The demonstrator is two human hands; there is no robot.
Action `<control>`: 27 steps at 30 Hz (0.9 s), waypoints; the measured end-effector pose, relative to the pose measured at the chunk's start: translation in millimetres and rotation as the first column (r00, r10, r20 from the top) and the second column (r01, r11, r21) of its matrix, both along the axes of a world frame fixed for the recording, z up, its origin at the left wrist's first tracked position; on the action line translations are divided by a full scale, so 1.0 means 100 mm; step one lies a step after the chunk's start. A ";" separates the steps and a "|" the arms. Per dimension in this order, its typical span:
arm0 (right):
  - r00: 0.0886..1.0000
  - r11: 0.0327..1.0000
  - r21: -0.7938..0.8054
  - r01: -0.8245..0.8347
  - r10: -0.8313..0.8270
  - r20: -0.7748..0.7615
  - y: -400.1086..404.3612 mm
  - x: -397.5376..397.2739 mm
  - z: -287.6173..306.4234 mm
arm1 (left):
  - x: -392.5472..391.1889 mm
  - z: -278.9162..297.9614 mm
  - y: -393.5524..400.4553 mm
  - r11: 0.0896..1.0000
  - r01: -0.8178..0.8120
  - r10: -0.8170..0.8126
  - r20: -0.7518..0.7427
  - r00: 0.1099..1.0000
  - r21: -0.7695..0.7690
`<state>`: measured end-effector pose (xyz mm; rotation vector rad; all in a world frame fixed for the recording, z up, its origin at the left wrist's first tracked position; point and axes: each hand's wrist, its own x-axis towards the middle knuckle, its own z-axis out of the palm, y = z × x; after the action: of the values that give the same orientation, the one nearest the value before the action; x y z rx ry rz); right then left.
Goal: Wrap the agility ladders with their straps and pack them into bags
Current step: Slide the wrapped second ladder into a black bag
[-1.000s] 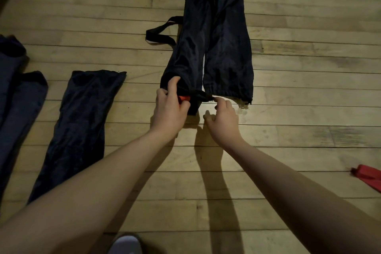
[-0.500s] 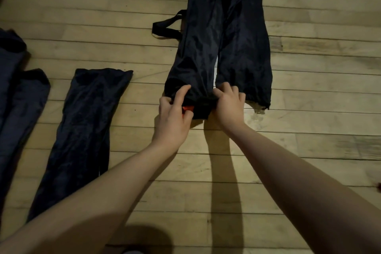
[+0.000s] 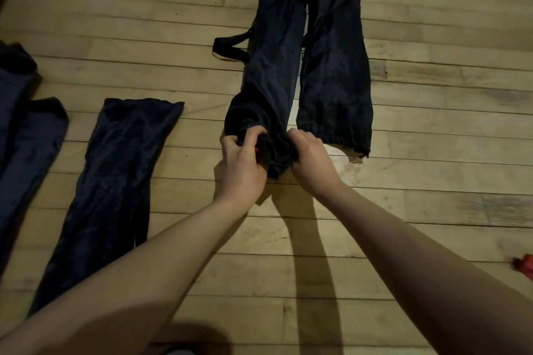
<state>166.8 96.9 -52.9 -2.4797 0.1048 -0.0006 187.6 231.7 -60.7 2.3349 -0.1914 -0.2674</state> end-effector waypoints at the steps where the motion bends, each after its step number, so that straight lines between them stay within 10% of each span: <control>1: 1.000 1.000 -0.002 -0.009 0.009 -0.007 -0.01 0.01 0.06 | 0.01 0.01 -0.02 1.000 -0.005 0.005 -0.008 1.000 -0.001; 10: 0.996 0.996 -0.025 -0.091 0.090 -0.011 -0.09 -0.09 0.03 | 0.06 -0.02 -0.04 0.959 0.247 -0.235 -0.095 0.967 0.142; 16: 0.979 0.974 0.123 -0.190 0.198 -0.055 0.00 -0.29 0.05 | 0.10 -0.06 0.43 0.904 0.318 -0.388 0.237 0.890 0.285; 27: 0.996 0.994 -0.082 -0.079 0.076 -0.041 0.18 -0.30 -0.01 | 0.18 0.18 0.46 0.957 0.285 -0.289 0.089 0.953 0.055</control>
<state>136.5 115.3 -53.9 -2.5660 0.0251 0.0770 206.0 277.9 -42.3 2.3591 -0.5808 -0.3039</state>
